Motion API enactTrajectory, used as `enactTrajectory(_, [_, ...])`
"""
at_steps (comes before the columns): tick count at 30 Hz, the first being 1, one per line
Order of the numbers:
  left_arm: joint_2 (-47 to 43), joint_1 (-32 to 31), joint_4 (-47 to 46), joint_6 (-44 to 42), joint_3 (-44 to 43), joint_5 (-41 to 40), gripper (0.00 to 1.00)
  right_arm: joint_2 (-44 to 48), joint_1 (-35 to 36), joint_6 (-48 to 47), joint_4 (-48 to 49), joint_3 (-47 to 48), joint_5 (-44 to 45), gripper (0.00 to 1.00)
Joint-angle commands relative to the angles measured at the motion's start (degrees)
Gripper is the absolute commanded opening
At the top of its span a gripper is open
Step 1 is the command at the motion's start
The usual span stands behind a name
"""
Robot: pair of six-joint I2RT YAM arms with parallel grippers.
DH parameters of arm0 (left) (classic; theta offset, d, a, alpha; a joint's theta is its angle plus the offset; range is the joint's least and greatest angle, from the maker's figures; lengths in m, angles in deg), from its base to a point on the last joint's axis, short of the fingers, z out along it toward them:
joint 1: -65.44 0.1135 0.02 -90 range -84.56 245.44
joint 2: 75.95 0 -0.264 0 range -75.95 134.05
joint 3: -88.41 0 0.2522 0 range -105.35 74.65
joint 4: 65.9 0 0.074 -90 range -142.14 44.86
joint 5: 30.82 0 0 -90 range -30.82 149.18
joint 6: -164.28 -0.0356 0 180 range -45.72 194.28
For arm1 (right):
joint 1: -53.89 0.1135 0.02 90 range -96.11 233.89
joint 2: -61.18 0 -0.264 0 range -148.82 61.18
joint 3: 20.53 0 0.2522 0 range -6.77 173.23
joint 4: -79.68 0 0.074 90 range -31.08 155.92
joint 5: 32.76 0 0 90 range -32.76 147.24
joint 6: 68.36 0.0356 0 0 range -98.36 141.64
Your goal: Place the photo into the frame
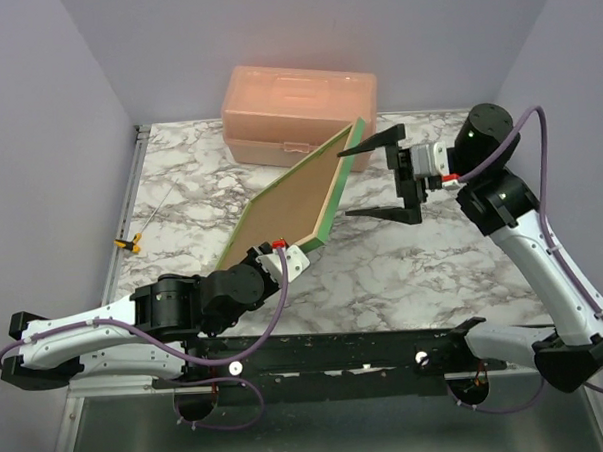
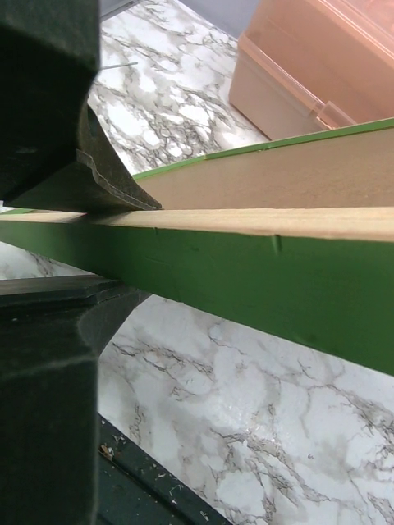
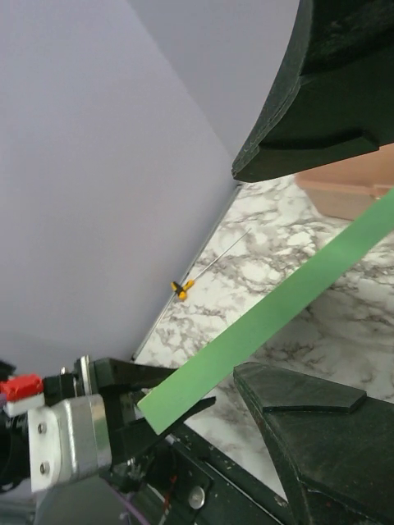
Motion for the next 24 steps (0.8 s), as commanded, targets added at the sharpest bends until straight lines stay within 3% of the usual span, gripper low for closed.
enactTrajectory(1, [-0.68, -0.62, -3.74, 6.64, -2.33, 7.92, 0.01, -5.07, 4.57, -11.07, -10.96, 5.26, -6.4, 1.0])
enactTrajectory(5, [-0.97, -0.55, -3.74, 7.25, -2.06, 7.76, 0.01, -11.11, 12.13, -28.56, -32.79, 13.55, 3.3, 1.0])
enactTrajectory(7, [-1.29, -0.6, -3.85, 7.59, -1.84, 7.99, 0.01, -13.64, 17.06, -32.58, -38.62, 15.39, 9.56, 0.99])
enactTrajectory(18, [-2.83, -0.62, -4.69, 8.34, -0.6, 8.0, 0.01, -10.47, 20.08, -30.16, -28.69, 6.35, 12.67, 0.94])
enactTrajectory(24, [-3.41, -0.56, -4.99, 8.23, -0.61, 8.54, 0.01, -14.3, 20.24, -33.04, -34.92, 9.5, 12.96, 0.69])
